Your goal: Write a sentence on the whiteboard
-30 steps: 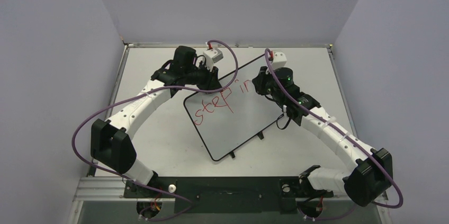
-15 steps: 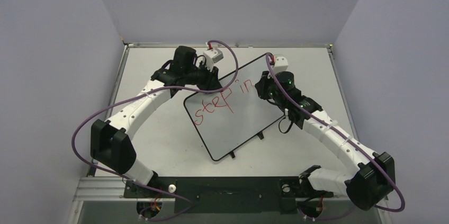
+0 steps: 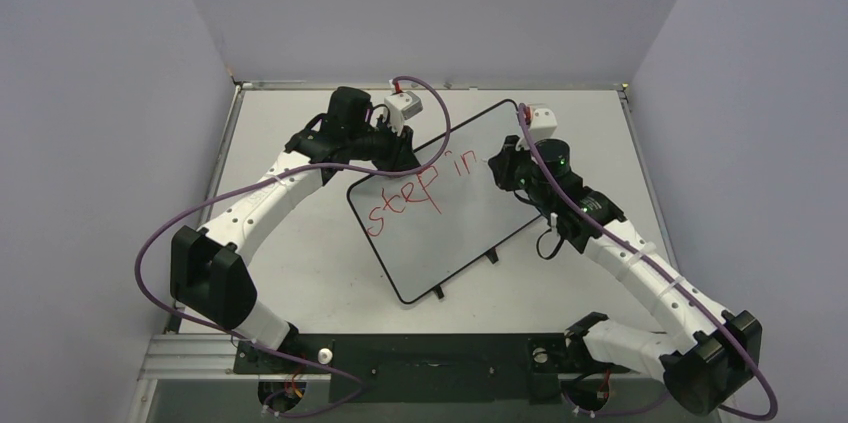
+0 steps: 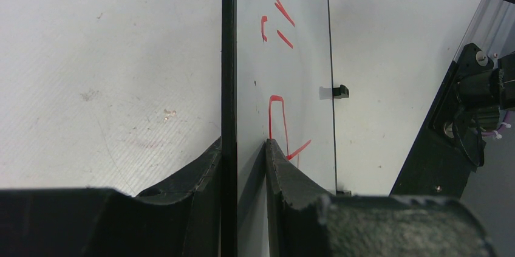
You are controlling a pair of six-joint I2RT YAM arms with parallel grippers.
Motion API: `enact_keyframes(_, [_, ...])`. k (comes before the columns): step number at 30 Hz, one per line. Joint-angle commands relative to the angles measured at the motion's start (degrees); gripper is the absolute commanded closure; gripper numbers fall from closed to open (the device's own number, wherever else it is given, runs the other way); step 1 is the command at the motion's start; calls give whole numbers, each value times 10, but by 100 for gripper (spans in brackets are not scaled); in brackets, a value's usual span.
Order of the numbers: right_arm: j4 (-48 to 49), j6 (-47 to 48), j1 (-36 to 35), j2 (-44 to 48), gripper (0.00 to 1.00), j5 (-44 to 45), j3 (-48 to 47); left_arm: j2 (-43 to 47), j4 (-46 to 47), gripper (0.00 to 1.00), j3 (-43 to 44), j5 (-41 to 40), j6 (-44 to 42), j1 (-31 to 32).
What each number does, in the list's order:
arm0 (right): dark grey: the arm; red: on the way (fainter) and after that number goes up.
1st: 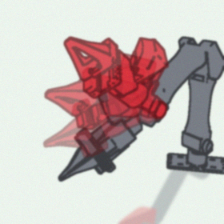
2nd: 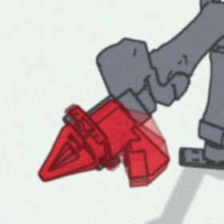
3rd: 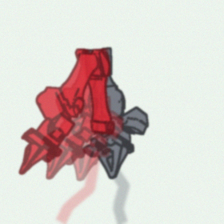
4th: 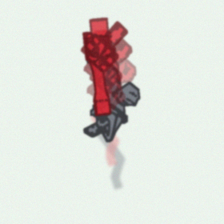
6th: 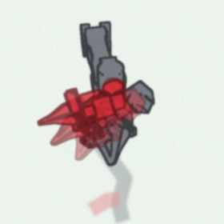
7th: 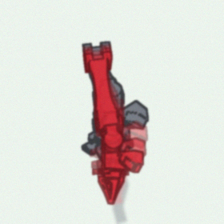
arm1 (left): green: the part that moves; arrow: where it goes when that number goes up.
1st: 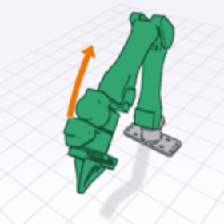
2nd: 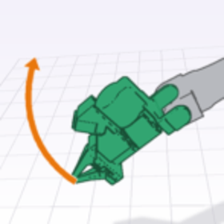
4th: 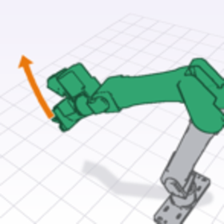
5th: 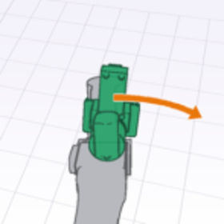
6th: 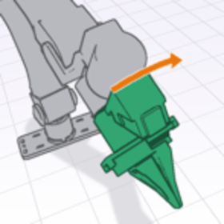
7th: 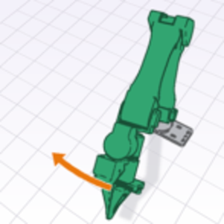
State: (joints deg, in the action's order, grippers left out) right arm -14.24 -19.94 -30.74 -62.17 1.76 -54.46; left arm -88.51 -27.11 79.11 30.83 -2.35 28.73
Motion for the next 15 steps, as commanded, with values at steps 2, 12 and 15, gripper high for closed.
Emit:
enact_keyframes(2, [11,5,2,-16,100,19,-36,23,55,100,6,-40,-55,0])
enact_keyframes(12, [38,2,3,-62,100,14,-64,25,55,100,6,-41,-55,0])
enact_keyframes(15, [41,3,3,-74,100,12,-70,26,54,100,5,-40,-55,1])
